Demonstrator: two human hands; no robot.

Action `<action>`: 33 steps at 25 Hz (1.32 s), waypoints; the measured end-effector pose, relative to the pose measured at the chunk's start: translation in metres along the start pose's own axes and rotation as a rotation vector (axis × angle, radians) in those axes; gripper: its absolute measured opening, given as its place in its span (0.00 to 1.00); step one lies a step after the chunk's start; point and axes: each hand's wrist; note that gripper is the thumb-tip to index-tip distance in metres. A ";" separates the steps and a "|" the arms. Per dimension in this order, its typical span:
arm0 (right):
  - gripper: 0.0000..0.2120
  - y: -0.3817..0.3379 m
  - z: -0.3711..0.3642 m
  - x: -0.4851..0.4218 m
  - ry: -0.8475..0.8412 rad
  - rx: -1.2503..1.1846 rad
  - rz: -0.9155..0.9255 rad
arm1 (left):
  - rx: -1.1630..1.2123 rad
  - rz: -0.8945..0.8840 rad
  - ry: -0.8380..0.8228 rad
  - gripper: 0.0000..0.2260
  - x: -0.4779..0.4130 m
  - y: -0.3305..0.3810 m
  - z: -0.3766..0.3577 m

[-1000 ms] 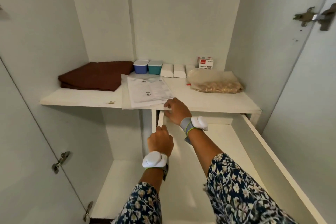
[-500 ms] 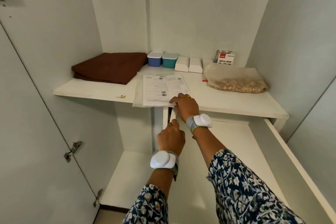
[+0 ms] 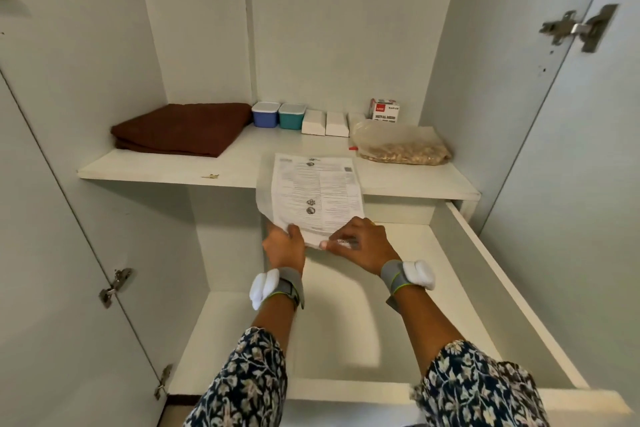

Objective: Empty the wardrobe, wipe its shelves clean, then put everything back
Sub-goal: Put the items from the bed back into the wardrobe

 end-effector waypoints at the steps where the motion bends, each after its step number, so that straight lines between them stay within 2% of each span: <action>1: 0.11 0.003 0.002 0.005 0.069 -0.097 -0.107 | 0.041 0.027 -0.004 0.14 0.003 0.000 0.001; 3: 0.11 0.014 0.010 0.015 0.247 -0.259 -0.389 | 0.273 0.073 -0.065 0.16 0.017 0.001 0.004; 5: 0.24 0.031 0.020 0.024 0.252 -0.567 -0.683 | 0.483 0.136 -0.146 0.16 0.033 0.008 0.004; 6: 0.23 0.038 0.025 0.029 0.199 -0.764 -0.762 | 0.530 0.171 -0.169 0.16 0.041 0.013 0.003; 7: 0.18 0.039 0.034 0.040 0.159 -0.889 -0.786 | 0.548 0.193 -0.199 0.17 0.054 0.016 0.003; 9: 0.11 0.045 0.046 0.051 0.202 -0.884 -0.806 | 0.545 0.259 -0.257 0.18 0.072 0.018 -0.003; 12: 0.18 0.057 0.052 0.068 0.232 -0.765 -0.815 | 0.500 0.441 -0.392 0.20 0.091 0.007 -0.009; 15: 0.15 0.075 0.047 0.082 0.098 -0.379 -0.805 | 0.294 0.517 -0.496 0.18 0.098 -0.007 -0.013; 17: 0.20 0.075 0.045 0.086 -0.028 -0.111 -0.803 | 0.173 0.552 -0.494 0.17 0.095 -0.011 -0.011; 19: 0.23 0.072 0.040 0.086 -0.126 0.043 -0.797 | 0.059 0.499 -0.473 0.15 0.095 -0.009 -0.004; 24: 0.22 0.072 0.029 0.085 -0.183 0.156 -0.861 | -0.459 0.221 -0.400 0.20 0.098 -0.015 -0.005; 28: 0.22 0.068 0.019 0.074 -0.277 0.130 -0.764 | -0.924 0.044 -0.432 0.25 0.096 -0.017 -0.009; 30: 0.22 0.065 0.015 0.068 -0.314 0.154 -0.716 | -1.026 -0.033 -0.441 0.21 0.095 -0.015 -0.010; 33: 0.18 0.065 0.011 0.066 -0.361 0.236 -0.688 | -1.251 -0.130 -0.551 0.17 0.093 -0.013 -0.012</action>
Point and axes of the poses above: each hand's wrist, its own x-axis away from the middle knuckle, its own z-axis out of the back of the hand, y = z × x
